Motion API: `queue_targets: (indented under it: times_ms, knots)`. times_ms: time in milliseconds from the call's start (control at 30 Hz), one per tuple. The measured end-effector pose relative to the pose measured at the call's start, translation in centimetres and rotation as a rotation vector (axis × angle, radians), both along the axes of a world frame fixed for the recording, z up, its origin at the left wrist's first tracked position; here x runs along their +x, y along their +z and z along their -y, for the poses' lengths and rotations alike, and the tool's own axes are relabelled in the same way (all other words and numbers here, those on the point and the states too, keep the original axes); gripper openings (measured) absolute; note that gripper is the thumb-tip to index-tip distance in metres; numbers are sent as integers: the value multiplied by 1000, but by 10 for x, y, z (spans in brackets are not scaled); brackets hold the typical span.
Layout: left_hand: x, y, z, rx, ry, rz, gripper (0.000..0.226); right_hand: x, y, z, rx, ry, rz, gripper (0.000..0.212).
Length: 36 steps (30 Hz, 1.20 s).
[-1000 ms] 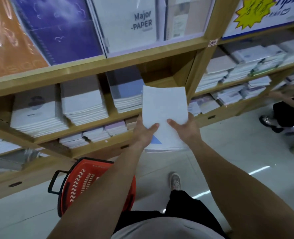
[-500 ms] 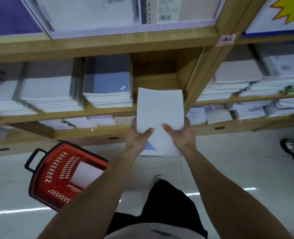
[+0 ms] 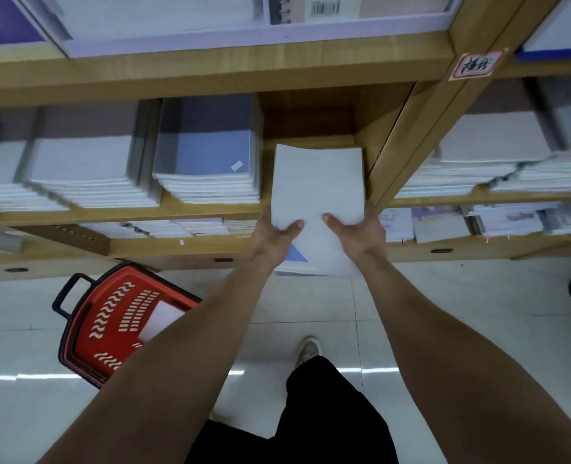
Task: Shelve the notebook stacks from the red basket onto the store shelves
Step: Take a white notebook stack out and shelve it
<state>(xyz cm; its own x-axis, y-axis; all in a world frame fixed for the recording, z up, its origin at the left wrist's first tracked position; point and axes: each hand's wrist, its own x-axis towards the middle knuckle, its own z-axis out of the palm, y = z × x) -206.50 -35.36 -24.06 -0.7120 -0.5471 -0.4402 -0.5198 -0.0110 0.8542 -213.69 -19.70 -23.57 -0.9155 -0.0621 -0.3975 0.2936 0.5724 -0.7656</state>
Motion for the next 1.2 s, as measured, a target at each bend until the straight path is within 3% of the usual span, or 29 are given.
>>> queue_targets:
  times_ms: [167, 367, 467, 533, 733, 900, 1067, 1200]
  knots:
    - [-23, -10, 15, -36, 64, 3, 57, -22, -16, 6, -60, 14, 29, 66]
    - [-26, -5, 19, 31, 74, 17, 42, -5, -32, -4, -43, -12, 111, 70]
    - [-13, 0, 23, 95, 80, 119, 32, -4, -27, 1, -19, -33, 81, 64]
    - [-2, -1, 16, 32, 85, 185, 29, 3, -24, 6, -21, -52, 29, 60]
    - [-9, 5, 4, -106, 162, 162, 46, -6, -14, 27, 2, -102, -40, 62]
    - [-33, 13, 12, -118, 138, 142, 51, -17, -10, 30, -105, -100, 2, 59]
    - [-5, 1, 12, -191, 45, 136, 32, 17, -28, 24, 22, -102, -5, 82]
    - [-17, 1, 2, -216, 97, 161, 46, 12, -27, 35, 146, -142, -116, 78]
